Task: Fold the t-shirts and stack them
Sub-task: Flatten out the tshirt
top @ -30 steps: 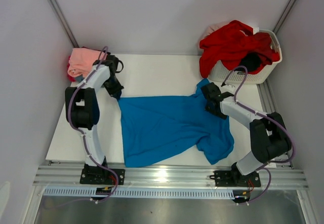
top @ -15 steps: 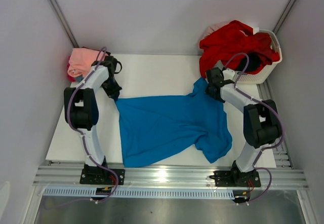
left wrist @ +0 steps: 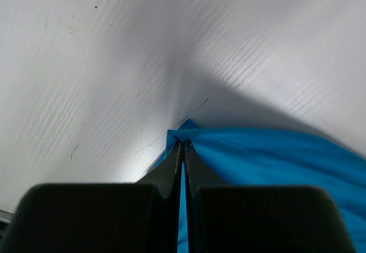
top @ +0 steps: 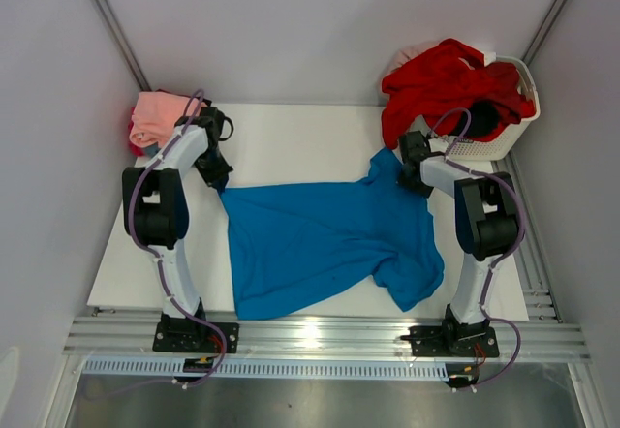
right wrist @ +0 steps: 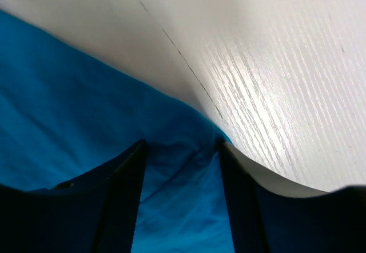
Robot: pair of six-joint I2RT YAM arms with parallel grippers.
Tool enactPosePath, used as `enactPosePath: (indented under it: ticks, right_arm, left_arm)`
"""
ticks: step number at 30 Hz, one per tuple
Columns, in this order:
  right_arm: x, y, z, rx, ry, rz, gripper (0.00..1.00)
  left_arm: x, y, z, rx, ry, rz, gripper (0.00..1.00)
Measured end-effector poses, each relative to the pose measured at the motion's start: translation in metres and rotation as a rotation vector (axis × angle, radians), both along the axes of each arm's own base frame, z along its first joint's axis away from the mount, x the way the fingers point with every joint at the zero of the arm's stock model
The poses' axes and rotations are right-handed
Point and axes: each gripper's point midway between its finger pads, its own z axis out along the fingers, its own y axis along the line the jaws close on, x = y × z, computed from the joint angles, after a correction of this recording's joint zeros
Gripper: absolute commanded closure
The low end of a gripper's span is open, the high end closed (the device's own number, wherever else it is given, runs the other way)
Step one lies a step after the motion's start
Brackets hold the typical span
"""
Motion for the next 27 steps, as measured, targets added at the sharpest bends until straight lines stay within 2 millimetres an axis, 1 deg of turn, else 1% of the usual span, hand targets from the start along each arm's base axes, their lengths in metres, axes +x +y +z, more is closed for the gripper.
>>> enactPosePath:
  ticks: [4, 8, 9, 13, 14, 16, 17, 19, 21, 22, 26, 27]
  right_arm:
    - [0.006, 0.002, -0.001, 0.011, -0.006, 0.010, 0.53]
    - [0.011, 0.004, -0.001, 0.014, -0.014, 0.022, 0.72]
    - [0.011, 0.004, -0.001, 0.013, -0.012, 0.025, 0.79]
    - [0.009, 0.001, -0.001, -0.001, -0.005, 0.018, 0.81]
    - [0.008, 0.000, -0.001, -0.009, -0.002, 0.013, 0.83]
    - [0.003, -0.006, -0.001, -0.037, 0.012, -0.010, 0.94]
    - [-0.001, -0.010, -0.001, -0.053, 0.021, -0.025, 0.97]
    - [-0.010, -0.017, -0.001, -0.075, 0.043, -0.061, 0.97]
    - [-0.024, -0.020, -0.001, -0.078, 0.065, -0.085, 0.99]
    - [-0.033, -0.021, -0.001, -0.075, 0.077, -0.091, 0.99]
    - [-0.083, -0.022, -0.001, -0.060, 0.132, -0.094, 0.99]
    - [-0.092, -0.022, 0.000, -0.060, 0.139, -0.093, 0.98]
  left_arm:
    - [-0.001, 0.000, -0.001, 0.001, 0.003, 0.000, 0.99]
    - [-0.008, 0.002, -0.005, 0.009, 0.022, 0.002, 0.99]
    - [-0.009, 0.002, -0.006, 0.012, 0.024, 0.002, 1.00]
    - [-0.017, 0.003, -0.007, 0.015, 0.035, 0.005, 0.99]
    - [-0.019, 0.004, -0.007, 0.016, 0.037, 0.009, 0.99]
    - [-0.023, 0.004, -0.007, 0.019, 0.039, 0.012, 0.99]
    - [-0.025, 0.004, -0.007, 0.019, 0.038, 0.014, 0.99]
    - [-0.030, 0.004, -0.005, 0.017, 0.037, 0.019, 0.99]
    - [-0.035, 0.004, -0.003, 0.016, 0.031, 0.022, 0.99]
    - [-0.038, 0.004, -0.001, 0.015, 0.029, 0.023, 0.99]
    - [-0.052, 0.002, 0.000, 0.002, 0.028, 0.024, 1.00]
    - [-0.056, 0.002, 0.000, -0.001, 0.030, 0.024, 0.99]
